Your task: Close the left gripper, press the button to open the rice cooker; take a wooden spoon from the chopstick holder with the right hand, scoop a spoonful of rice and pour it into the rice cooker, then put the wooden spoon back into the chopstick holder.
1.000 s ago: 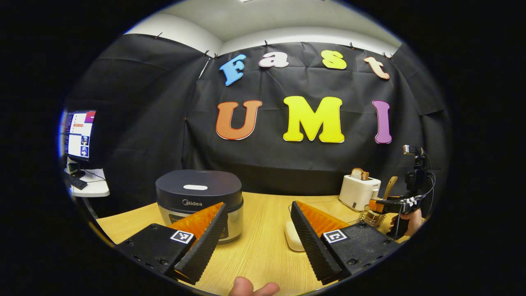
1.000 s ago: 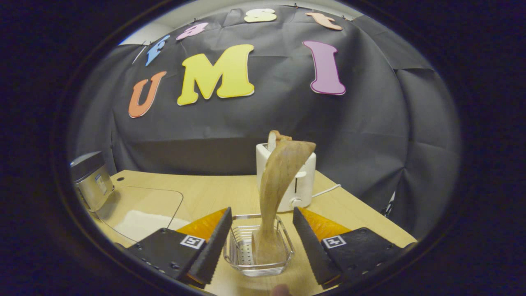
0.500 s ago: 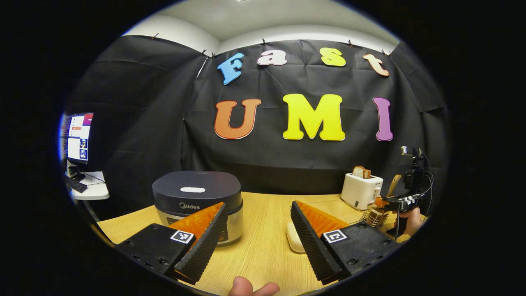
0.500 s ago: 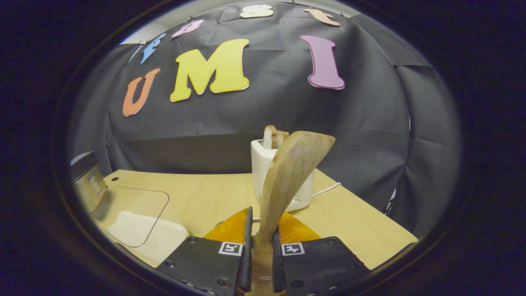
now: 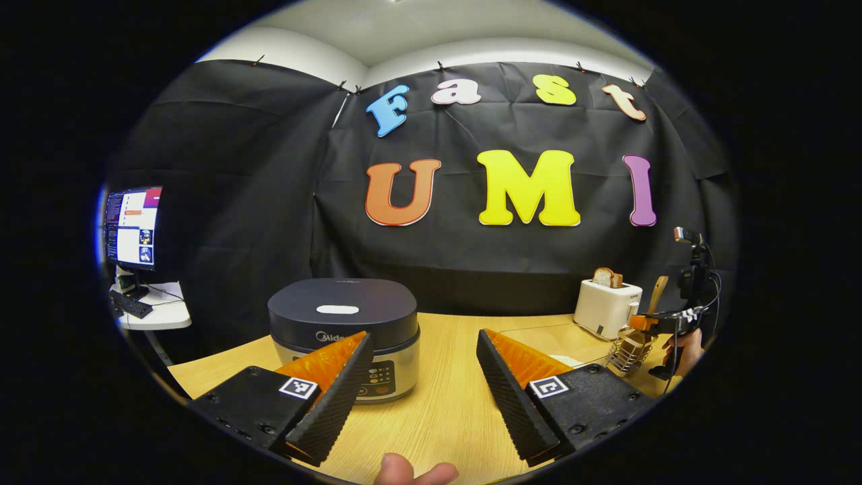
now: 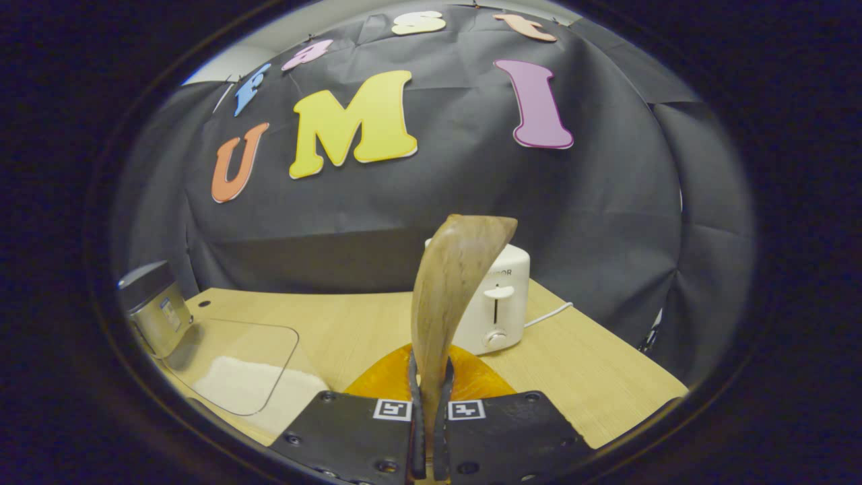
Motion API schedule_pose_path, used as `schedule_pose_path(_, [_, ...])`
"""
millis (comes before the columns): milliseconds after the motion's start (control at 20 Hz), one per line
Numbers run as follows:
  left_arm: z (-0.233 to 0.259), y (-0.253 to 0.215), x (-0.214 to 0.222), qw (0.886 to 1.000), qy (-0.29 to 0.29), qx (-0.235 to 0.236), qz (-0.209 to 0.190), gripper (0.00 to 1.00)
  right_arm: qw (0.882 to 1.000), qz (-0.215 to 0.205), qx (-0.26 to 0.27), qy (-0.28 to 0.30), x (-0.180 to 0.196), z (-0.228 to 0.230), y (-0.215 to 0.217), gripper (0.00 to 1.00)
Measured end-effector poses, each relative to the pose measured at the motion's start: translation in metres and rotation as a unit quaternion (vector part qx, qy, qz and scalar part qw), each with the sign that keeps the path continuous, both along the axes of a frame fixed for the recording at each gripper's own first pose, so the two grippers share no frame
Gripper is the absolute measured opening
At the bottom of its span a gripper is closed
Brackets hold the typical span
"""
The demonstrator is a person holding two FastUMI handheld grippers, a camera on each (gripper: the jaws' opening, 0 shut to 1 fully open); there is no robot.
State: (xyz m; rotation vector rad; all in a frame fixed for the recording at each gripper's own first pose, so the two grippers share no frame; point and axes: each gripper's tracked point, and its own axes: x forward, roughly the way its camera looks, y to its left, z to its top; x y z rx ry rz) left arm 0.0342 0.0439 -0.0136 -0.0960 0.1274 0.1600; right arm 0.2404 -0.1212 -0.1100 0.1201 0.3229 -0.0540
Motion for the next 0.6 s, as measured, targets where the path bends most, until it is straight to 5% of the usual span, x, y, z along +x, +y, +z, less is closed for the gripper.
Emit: schedule_pose_path(600, [0.024, 0.064, 0.024, 0.998, 0.011, 0.056, 0.001, 0.98, 0.997, 0.040, 0.006, -0.064, -0.030, 0.079, 0.017, 0.05])
